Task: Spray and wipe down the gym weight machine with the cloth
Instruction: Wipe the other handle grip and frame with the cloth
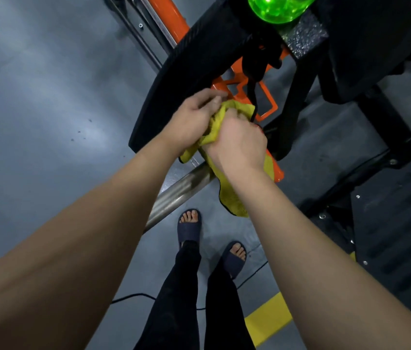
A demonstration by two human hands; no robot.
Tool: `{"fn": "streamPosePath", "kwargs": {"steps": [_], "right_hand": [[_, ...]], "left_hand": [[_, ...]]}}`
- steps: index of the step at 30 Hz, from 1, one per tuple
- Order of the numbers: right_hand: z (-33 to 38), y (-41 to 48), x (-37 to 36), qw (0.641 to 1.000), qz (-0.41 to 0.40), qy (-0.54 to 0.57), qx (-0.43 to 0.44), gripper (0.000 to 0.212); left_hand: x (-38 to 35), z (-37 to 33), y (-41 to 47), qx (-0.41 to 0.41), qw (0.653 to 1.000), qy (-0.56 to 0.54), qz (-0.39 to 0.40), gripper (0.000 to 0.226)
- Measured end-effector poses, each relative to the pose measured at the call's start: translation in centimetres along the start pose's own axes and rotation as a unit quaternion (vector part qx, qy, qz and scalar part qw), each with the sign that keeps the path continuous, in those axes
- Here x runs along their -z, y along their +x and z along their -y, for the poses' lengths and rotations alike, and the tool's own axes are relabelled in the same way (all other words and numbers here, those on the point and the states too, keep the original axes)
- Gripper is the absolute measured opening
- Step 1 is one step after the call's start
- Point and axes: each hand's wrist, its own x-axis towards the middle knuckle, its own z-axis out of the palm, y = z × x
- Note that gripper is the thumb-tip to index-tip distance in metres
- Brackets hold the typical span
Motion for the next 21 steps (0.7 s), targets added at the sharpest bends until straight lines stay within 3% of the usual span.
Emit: {"fn": "streamPosePath", "kwargs": {"steps": [2, 4, 9, 13, 16, 18, 21], "right_hand": [[-1.4, -1.6, -0.6, 0.999, -0.019, 0.034, -0.002, 0.06], [-3.6, -3.9, -1.4, 0.996, -0.024, 0.087, -0.018, 0.066], [-6.6, -7.1, -3.1, 0.978, -0.014, 0.205, -0.047, 0.073], [-7.5, -8.5, -3.3, 0.943, 0.004, 0.311, -0.117, 0.078], [-8.2, -10.0, -4.3, 0.908, -0.012, 0.382, -0.172, 0.069], [-8.2, -10.7, -5.0, 0.899, -0.017, 0.398, -0.183, 0.07], [-6.9, -9.8, -4.6, 0.907, -0.038, 0.37, -0.197, 0.082]], "left_hand": [[-0.9, -0.5, 0.2, 0.049, 0.996, -0.068, 0.039, 0.037], [-1.5, -1.0, 0.2, 0.045, 0.995, -0.055, 0.07, 0.045], [-0.9, -1.7, 0.2, 0.058, 0.988, -0.11, 0.091, 0.039], [-0.8, -2.7, 1.3, 0.097, 0.985, -0.016, 0.142, 0.049], [-0.9, -2.1, 1.7, 0.088, 0.988, -0.006, 0.126, 0.052], [-0.8, -1.1, 1.7, 0.071, 0.991, -0.008, 0.113, 0.044], [-2.0, 0.2, 2.1, 0.028, 0.994, 0.081, 0.075, 0.024]]}}
